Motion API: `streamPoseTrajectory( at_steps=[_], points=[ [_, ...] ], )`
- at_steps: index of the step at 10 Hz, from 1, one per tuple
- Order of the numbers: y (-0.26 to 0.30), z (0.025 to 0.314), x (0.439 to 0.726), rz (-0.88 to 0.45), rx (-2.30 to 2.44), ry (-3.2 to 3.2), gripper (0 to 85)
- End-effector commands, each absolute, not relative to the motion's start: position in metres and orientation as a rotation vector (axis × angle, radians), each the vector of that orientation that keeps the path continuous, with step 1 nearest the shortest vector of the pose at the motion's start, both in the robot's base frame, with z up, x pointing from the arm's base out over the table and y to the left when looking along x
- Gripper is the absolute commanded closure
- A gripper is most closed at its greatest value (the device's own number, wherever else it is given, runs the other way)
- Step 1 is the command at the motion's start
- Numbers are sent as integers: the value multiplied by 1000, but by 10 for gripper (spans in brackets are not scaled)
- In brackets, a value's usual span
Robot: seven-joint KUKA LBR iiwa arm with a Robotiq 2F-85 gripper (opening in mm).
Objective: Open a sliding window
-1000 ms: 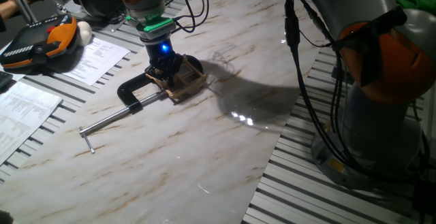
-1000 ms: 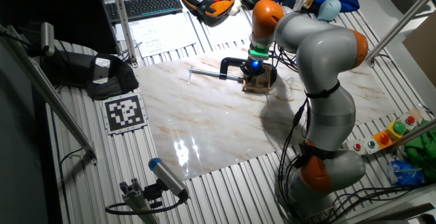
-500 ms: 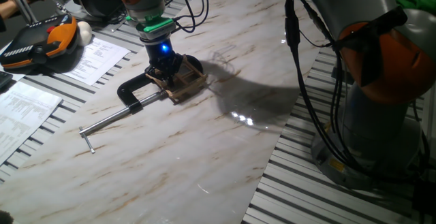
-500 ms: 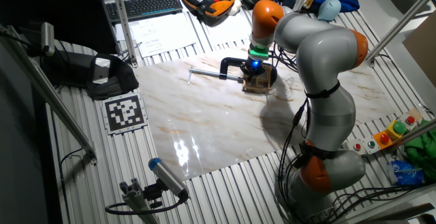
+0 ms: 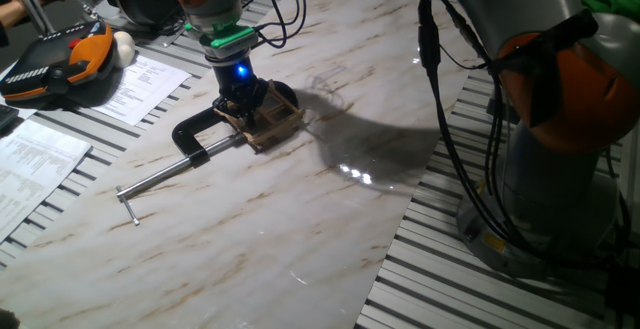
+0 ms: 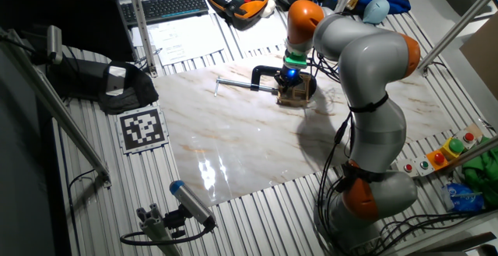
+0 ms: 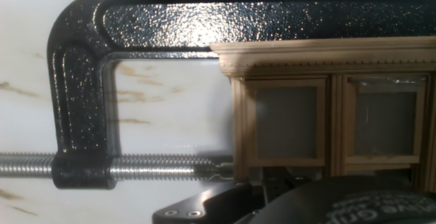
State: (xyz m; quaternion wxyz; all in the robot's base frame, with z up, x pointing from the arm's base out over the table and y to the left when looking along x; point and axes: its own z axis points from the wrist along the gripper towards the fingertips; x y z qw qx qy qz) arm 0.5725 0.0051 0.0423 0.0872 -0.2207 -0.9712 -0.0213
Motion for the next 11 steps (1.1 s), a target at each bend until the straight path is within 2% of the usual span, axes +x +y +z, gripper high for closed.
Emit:
streamPoseTrajectory(
  at_steps=[1,11],
  points=[
    [5,42,572,-63,-657,-2892,850],
    [4,42,568,-45,-647,-2900,850]
  ],
)
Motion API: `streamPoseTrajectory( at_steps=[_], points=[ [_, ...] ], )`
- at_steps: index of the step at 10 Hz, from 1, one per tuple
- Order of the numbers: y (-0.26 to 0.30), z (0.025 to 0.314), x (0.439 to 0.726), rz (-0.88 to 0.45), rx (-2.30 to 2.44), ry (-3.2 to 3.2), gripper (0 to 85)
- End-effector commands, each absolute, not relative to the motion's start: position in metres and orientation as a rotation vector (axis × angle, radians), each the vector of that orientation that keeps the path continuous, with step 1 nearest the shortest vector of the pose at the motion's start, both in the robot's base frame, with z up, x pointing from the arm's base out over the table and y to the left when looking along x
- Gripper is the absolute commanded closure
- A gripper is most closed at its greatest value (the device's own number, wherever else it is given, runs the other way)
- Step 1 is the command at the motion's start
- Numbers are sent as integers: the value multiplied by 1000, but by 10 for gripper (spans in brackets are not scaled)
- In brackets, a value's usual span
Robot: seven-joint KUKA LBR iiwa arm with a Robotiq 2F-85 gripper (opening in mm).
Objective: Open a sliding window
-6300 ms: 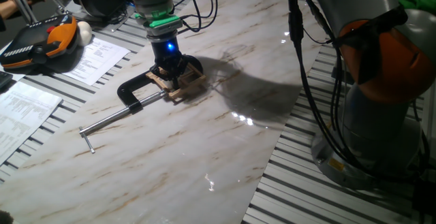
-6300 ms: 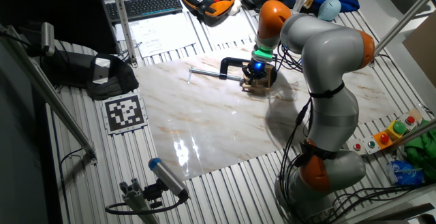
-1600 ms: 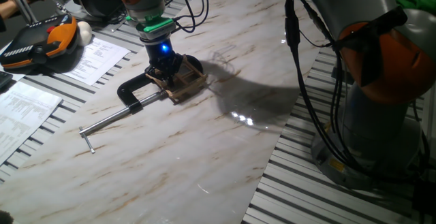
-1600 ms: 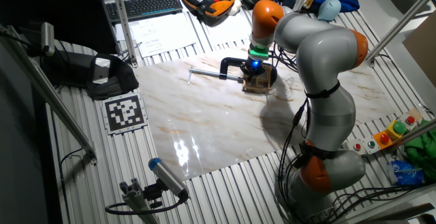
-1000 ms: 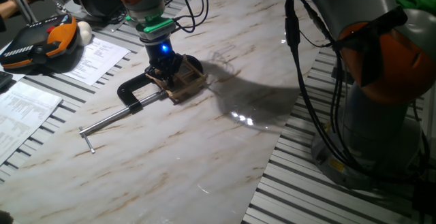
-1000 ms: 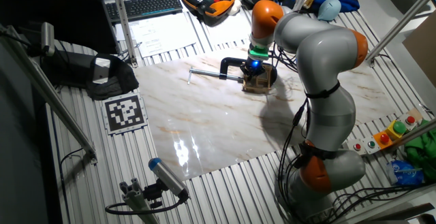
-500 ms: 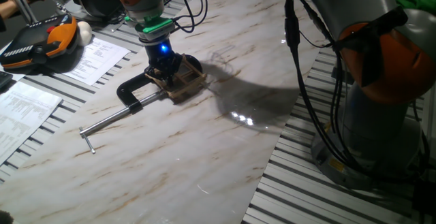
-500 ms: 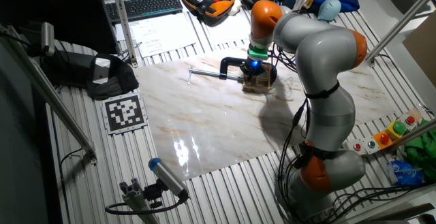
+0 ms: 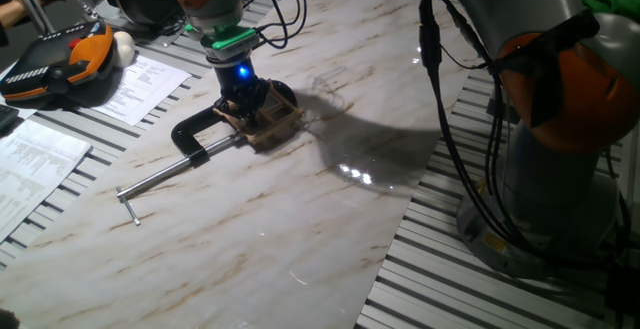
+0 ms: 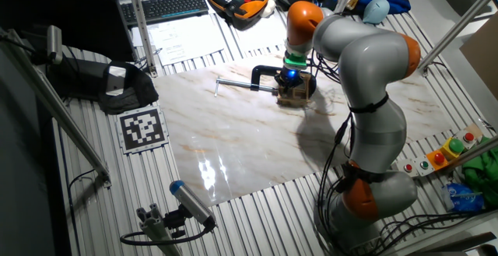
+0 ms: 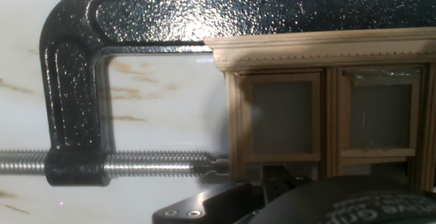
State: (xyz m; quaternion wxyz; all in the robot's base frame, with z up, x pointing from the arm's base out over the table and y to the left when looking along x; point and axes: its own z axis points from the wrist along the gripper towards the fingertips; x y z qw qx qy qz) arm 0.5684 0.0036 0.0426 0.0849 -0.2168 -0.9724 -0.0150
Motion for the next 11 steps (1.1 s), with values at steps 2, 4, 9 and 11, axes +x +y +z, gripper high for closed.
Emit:
streamPoseTrajectory(
  at_steps=[2,4,9,11],
  points=[
    [3,50,567,-25,-652,-2896,850],
    [3,63,565,-12,-657,-2885,850],
    [-1,102,556,-17,-579,-2946,850],
    [-3,117,551,-10,-542,-2992,850]
  ],
)
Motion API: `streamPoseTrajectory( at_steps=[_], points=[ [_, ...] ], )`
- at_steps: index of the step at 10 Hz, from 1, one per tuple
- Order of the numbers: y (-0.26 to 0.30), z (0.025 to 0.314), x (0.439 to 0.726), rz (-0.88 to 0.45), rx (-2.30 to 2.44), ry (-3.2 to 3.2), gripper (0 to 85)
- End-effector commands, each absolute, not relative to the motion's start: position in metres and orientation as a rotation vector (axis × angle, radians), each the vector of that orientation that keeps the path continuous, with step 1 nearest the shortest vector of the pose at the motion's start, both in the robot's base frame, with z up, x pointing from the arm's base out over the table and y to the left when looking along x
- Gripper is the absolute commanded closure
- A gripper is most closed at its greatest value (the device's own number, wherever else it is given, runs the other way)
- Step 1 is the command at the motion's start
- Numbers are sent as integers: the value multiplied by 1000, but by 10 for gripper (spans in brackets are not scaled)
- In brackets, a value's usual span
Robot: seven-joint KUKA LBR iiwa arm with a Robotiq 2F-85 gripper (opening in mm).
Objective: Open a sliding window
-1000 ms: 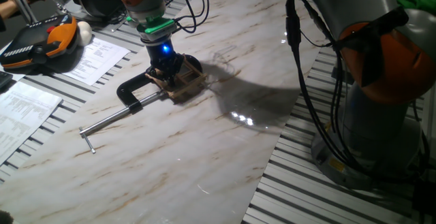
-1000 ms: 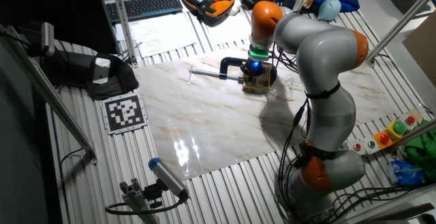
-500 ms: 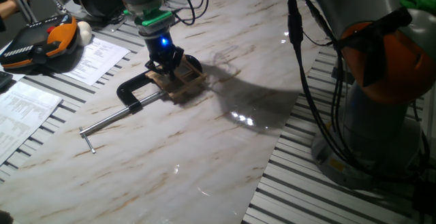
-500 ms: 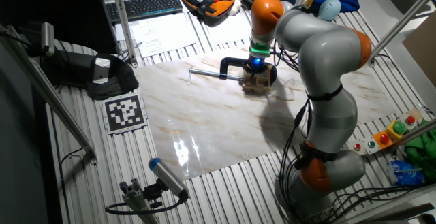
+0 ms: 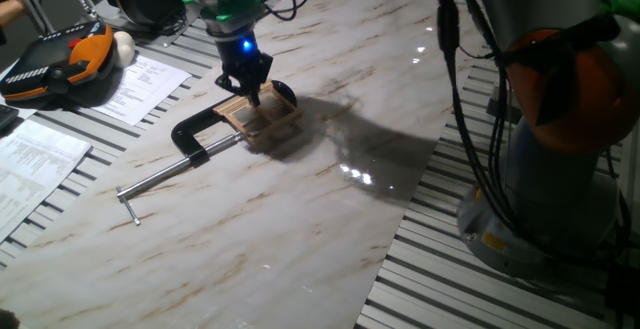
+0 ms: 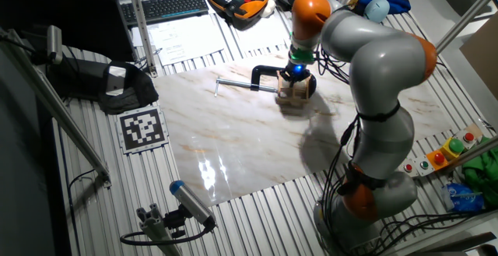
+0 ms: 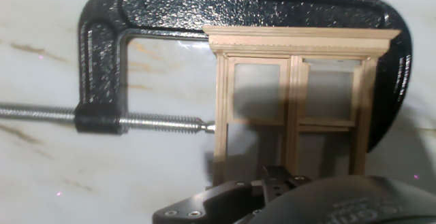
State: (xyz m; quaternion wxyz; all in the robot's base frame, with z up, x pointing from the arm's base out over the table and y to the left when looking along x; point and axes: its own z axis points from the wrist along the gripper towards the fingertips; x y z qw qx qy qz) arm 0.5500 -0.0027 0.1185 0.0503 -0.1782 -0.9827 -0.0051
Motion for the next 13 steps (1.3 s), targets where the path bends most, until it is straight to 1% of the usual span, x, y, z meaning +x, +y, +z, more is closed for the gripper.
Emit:
streamPoseTrajectory(
  at_steps=[1,4,5,7,8,10,13],
  points=[
    [-4,126,547,-18,-541,-2996,850],
    [-2,154,530,-24,-529,-3001,850],
    [1,161,527,-40,-530,-3008,850],
    [9,178,521,-31,-518,-3027,850],
    [10,183,520,-39,-513,-3038,850],
    [8,190,518,-95,-521,-3039,850],
    [1,198,517,-46,-467,-3076,850]
  ],
)
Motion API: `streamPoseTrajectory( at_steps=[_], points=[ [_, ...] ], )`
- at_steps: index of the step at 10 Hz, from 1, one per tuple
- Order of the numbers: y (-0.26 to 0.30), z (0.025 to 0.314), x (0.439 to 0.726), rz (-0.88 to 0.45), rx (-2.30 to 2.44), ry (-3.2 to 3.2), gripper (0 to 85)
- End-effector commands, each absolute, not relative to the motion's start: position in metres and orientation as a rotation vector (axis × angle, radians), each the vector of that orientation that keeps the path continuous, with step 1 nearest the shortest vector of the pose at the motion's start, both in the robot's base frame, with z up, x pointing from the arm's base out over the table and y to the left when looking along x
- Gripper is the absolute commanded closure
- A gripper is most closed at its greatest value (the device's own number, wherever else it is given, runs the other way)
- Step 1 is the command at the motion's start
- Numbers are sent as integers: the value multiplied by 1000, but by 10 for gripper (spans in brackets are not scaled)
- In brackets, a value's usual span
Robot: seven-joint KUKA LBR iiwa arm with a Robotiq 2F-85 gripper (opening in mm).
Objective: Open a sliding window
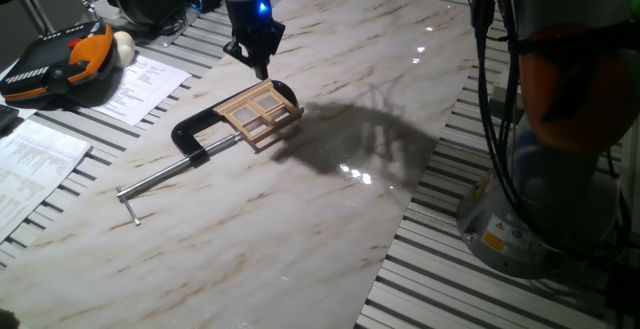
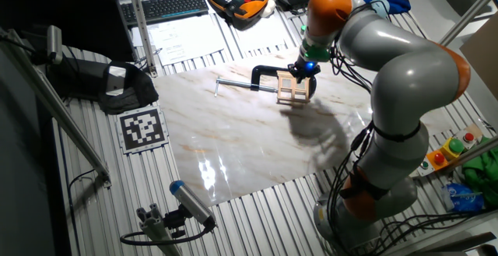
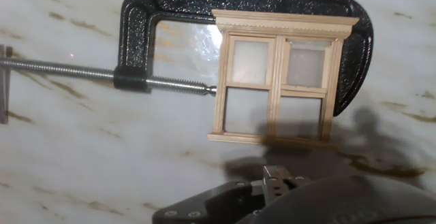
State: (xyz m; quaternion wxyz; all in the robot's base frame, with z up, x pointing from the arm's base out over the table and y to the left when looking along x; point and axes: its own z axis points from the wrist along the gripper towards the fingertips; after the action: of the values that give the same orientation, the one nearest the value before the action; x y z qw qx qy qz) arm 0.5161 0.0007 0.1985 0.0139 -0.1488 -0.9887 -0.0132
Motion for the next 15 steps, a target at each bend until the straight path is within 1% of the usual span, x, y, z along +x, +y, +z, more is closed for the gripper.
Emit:
streamPoseTrajectory(
  at_steps=[1,5,9,15],
  points=[
    [1,201,514,-23,-450,-3093,850],
    [15,213,505,35,-435,-3116,850],
    [15,214,505,27,-425,-3122,850],
    [8,217,507,51,-395,-3155,850]
  ],
)
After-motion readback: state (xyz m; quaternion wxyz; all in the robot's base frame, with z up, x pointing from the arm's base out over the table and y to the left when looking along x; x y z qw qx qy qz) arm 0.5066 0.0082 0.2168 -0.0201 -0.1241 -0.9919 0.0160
